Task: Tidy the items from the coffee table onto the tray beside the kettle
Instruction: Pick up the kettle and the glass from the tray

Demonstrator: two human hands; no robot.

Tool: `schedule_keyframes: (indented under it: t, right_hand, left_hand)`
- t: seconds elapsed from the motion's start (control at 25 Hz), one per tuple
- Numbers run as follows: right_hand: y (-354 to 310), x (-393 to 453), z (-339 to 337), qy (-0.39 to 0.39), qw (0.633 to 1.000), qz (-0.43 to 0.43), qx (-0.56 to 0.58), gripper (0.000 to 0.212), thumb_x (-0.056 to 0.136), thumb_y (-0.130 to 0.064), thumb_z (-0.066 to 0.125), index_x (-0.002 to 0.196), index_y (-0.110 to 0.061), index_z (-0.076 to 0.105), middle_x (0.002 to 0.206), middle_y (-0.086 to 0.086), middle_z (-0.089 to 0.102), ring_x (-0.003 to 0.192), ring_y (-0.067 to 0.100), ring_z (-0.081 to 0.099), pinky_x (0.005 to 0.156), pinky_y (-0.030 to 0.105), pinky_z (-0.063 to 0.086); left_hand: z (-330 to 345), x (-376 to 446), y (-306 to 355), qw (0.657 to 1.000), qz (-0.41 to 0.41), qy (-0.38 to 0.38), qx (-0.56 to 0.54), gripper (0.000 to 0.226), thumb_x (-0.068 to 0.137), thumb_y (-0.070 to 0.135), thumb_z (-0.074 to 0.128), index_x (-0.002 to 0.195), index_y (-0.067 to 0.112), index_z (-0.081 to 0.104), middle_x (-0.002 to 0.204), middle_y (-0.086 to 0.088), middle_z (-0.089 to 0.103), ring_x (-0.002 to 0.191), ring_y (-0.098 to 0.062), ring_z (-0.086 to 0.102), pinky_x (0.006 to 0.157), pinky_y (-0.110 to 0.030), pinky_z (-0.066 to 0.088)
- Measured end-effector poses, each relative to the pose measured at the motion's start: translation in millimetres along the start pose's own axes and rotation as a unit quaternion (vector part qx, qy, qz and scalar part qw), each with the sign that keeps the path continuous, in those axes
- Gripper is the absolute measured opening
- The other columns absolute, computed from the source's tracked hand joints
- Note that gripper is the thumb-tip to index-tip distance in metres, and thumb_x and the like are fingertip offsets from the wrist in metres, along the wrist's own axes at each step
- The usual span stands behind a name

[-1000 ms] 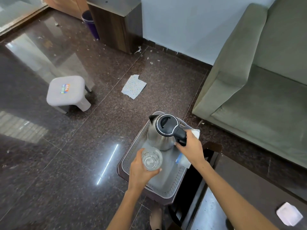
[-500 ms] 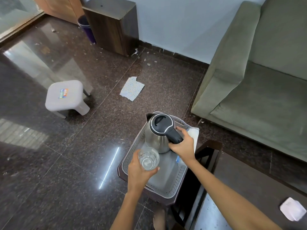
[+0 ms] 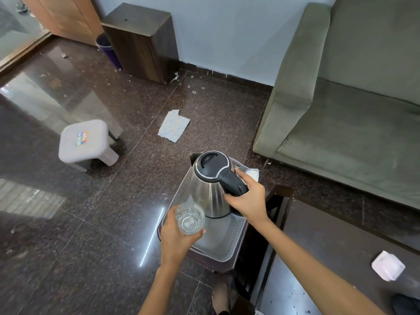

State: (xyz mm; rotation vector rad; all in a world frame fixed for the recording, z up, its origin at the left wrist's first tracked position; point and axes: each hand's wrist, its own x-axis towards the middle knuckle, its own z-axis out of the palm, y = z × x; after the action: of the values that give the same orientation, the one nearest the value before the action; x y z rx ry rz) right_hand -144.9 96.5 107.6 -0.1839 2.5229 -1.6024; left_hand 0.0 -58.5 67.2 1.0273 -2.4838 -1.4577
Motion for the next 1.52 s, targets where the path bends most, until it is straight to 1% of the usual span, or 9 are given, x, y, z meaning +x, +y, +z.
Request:
schedule_keyframes:
  t: [0.12, 0.36, 0.6, 0.72, 0.96, 1.12, 1.2, 1.4, 1.52]
  right_hand:
    - [-6, -22, -34, 0.005, 1.0, -0.003, 0.019, 0.07, 0.053, -0.013, 0.073, 0.122, -0.014, 0.062, 0.083, -0.004, 0.071, 0.072, -0.004, 0.062, 0.071, 0.011, 0.049]
    - [5, -78, -125, 0.06, 0.998, 0.009, 0.011, 0.073, 0.054, -0.001, 0.079, 0.124, -0.01, 0.06, 0.091, -0.01, 0.068, 0.08, -0.019, 0.059, 0.075, 0.001, 0.043]
    - [42, -159, -244, 0.12, 0.992, 0.032, -0.003, 0.07, 0.055, 0.001, 0.077, 0.122, -0.011, 0.062, 0.088, 0.007, 0.075, 0.078, 0.01, 0.069, 0.069, 0.005, 0.046]
    - [66, -198, -300, 0.117, 0.992, 0.032, -0.02, 0.069, 0.053, -0.012, 0.073, 0.121, -0.013, 0.062, 0.079, 0.001, 0.074, 0.065, 0.002, 0.062, 0.066, 0.01, 0.048]
    - [123, -267, -372, 0.108, 0.991, 0.061, -0.056, 0.068, 0.055, -0.013, 0.075, 0.121, -0.011, 0.062, 0.082, -0.006, 0.073, 0.072, -0.004, 0.063, 0.069, 0.009, 0.048]
    - [151, -314, -380, 0.125, 0.986, 0.091, -0.066, 0.068, 0.051, -0.018, 0.07, 0.118, -0.009, 0.064, 0.075, -0.011, 0.07, 0.062, -0.016, 0.056, 0.063, 0.002, 0.042]
    - [165, -333, -372, 0.134, 0.984, 0.103, -0.059, 0.07, 0.051, -0.025, 0.069, 0.118, -0.008, 0.064, 0.08, -0.017, 0.069, 0.065, -0.021, 0.055, 0.065, -0.001, 0.041]
    - [201, -372, -331, 0.15, 0.975, 0.16, -0.034, 0.074, 0.049, -0.033, 0.065, 0.121, -0.012, 0.063, 0.079, 0.016, 0.073, 0.064, 0.0, 0.054, 0.065, 0.008, 0.044]
    - [217, -389, -302, 0.159, 0.967, 0.198, -0.023, 0.073, 0.05, -0.02, 0.069, 0.123, -0.016, 0.062, 0.072, 0.013, 0.07, 0.059, 0.004, 0.051, 0.061, 0.019, 0.049]
  left_hand:
    - [0, -17, 18, 1.0, 0.016, -0.008, 0.01, 0.087, 0.046, 0.031, 0.091, 0.12, 0.026, 0.046, 0.104, 0.01, 0.063, 0.095, -0.013, 0.06, 0.078, -0.024, 0.045]
    - [26, -67, 54, 0.997, 0.053, -0.054, 0.02, 0.09, 0.047, 0.029, 0.092, 0.123, 0.023, 0.044, 0.106, 0.009, 0.059, 0.095, -0.01, 0.057, 0.08, -0.021, 0.04]
    - [96, -149, 95, 0.988, 0.101, -0.116, 0.019, 0.081, 0.045, 0.023, 0.093, 0.111, 0.034, 0.046, 0.099, 0.012, 0.063, 0.089, -0.007, 0.062, 0.073, -0.016, 0.044]
    - [138, -196, 102, 0.983, 0.118, -0.138, 0.019, 0.08, 0.043, 0.023, 0.094, 0.105, 0.044, 0.046, 0.098, 0.017, 0.064, 0.091, -0.001, 0.062, 0.076, -0.013, 0.045]
    - [206, -263, 94, 0.972, 0.124, -0.198, 0.037, 0.079, 0.043, 0.019, 0.094, 0.108, 0.027, 0.05, 0.095, 0.029, 0.059, 0.088, 0.017, 0.056, 0.073, 0.004, 0.036]
    - [231, -279, 72, 0.964, 0.12, -0.227, 0.062, 0.08, 0.045, 0.025, 0.093, 0.108, 0.033, 0.045, 0.099, 0.025, 0.059, 0.09, 0.007, 0.059, 0.074, -0.001, 0.039]
    - [239, -276, 53, 0.959, 0.114, -0.244, 0.087, 0.08, 0.045, 0.027, 0.092, 0.11, 0.031, 0.045, 0.1, 0.017, 0.062, 0.091, -0.004, 0.062, 0.079, -0.015, 0.046]
    - [262, -255, -7, 0.938, 0.131, -0.295, 0.129, 0.086, 0.046, 0.031, 0.091, 0.116, 0.024, 0.042, 0.107, 0.003, 0.063, 0.097, -0.018, 0.062, 0.085, -0.038, 0.051]
    - [277, -245, -43, 0.931, 0.135, -0.312, 0.136, 0.087, 0.046, 0.034, 0.091, 0.116, 0.026, 0.04, 0.111, 0.004, 0.061, 0.101, -0.018, 0.061, 0.087, -0.04, 0.051]
